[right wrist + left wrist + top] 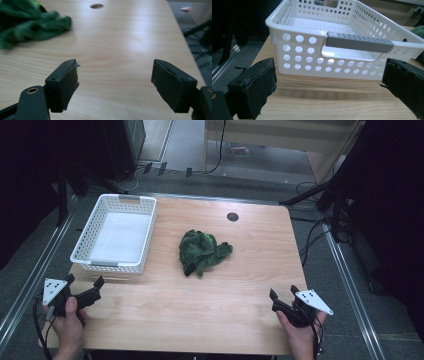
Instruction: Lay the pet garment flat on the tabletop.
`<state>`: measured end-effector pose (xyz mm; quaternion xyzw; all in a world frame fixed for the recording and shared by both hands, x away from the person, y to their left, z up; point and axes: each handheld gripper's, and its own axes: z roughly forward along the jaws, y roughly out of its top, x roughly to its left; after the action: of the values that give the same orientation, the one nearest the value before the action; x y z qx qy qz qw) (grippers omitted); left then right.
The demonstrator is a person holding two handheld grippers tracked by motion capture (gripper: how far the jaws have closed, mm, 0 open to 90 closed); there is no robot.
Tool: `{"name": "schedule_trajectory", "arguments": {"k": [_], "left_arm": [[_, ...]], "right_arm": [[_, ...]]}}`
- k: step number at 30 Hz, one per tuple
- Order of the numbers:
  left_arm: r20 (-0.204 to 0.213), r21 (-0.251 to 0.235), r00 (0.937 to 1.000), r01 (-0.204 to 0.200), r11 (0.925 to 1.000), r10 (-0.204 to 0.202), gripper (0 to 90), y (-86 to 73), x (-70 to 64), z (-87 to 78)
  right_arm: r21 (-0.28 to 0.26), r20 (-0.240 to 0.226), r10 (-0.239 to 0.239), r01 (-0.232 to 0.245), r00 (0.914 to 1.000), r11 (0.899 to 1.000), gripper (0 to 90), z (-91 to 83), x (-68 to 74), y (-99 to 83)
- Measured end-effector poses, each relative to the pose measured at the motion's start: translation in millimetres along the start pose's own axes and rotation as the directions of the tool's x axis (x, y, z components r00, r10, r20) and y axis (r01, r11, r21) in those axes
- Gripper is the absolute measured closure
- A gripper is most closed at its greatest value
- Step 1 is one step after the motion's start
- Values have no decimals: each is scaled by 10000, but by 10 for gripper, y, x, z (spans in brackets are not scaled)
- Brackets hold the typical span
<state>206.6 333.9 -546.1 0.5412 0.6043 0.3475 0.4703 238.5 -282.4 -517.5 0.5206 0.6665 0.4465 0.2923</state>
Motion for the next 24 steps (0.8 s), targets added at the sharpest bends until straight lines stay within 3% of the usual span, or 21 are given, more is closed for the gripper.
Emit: {"name": "schedule_trajectory", "arguments": {"k": [4, 7, 13, 14, 15, 16, 18, 21, 22, 23, 24], "left_arm": [[-45, -140, 9998, 197, 9997, -198, 0, -9, 21, -20], [-41, -147, 9997, 248, 9996, -249, 0, -13, 23, -27], [17, -130, 9997, 258, 9996, -258, 0, -12, 29, -25], [33, -105, 9996, 285, 9995, -285, 0, -13, 33, -23], [95, -84, 9995, 313, 9995, -312, 0, -12, 39, -23], [96, -99, 9993, 360, 9993, -360, 0, -12, 44, -24], [88, -63, 9995, 303, 9995, -302, 0, -13, 47, -31], [105, -112, 9997, 232, 9997, -230, 0, -14, 31, -32], [105, -112, 9997, 232, 9997, -230, 0, -14, 31, -32], [88, -95, 9998, 151, 9998, -150, 0, -13, 23, -36], [59, -127, 10000, 59, 9999, -58, 0, -12, 14, -41]], "right_arm": [[-133, -682, -816, 809, 9943, 9966, 223, 111, 260, 278], [-309, -1134, -1438, 1412, 9831, 9895, 228, 250, 517, 511], [-31, -2031, -2034, 2071, 9578, 9783, 229, 689, 990, 824], [-31, -2031, -2034, 2071, 9578, 9783, 229, 689, 990, 824], [87, -2181, -2059, 2129, 9539, 9770, 229, 789, 1083, 850], [262, -2498, -2300, 2440, 9406, 9694, 228, 949, 1235, 872], [407, -2818, -2317, 2528, 9311, 9667, 223, 1098, 1362, 879], [747, -3168, -2106, 2456, 9248, 9665, 185, 1323, 1517, 885], [747, -3168, -2106, 2456, 9248, 9665, 185, 1323, 1517, 885], [1198, -3071, -1973, 2434, 9310, 9625, 137, 1508, 1619, 881], [1198, -3071, -1973, 2434, 9310, 9625, 137, 1508, 1619, 881]]}}
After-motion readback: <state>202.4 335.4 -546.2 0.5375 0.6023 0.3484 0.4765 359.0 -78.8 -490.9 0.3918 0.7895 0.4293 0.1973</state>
